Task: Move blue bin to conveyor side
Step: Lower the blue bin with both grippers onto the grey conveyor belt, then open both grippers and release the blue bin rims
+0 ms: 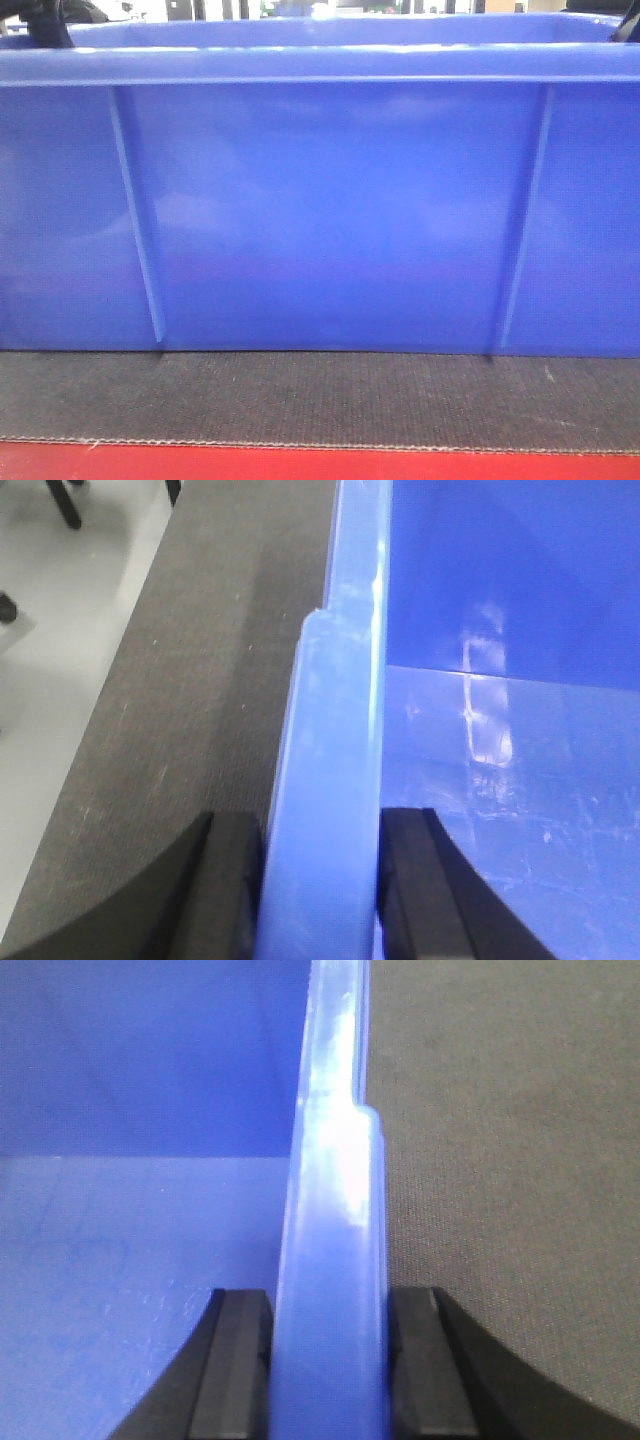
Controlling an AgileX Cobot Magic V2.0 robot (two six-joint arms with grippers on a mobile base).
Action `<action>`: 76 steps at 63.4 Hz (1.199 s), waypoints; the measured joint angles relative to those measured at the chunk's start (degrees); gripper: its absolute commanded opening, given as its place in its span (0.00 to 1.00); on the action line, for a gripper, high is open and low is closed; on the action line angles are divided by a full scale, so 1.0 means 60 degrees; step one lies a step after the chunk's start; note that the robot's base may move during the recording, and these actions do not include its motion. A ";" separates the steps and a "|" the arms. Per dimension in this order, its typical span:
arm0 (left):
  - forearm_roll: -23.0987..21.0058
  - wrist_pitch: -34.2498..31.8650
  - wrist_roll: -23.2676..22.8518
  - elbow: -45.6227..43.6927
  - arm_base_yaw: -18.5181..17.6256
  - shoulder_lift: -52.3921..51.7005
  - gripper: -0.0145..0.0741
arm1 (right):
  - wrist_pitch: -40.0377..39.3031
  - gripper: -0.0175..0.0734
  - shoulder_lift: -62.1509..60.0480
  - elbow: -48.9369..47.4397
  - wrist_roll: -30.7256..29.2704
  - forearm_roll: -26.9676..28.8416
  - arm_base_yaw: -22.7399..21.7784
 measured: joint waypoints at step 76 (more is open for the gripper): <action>0.0417 0.1082 -0.0021 -0.1400 -0.0057 -0.0790 0.75 | -0.0475 0.60 -0.0687 -0.1316 -0.0101 -0.0272 0.0115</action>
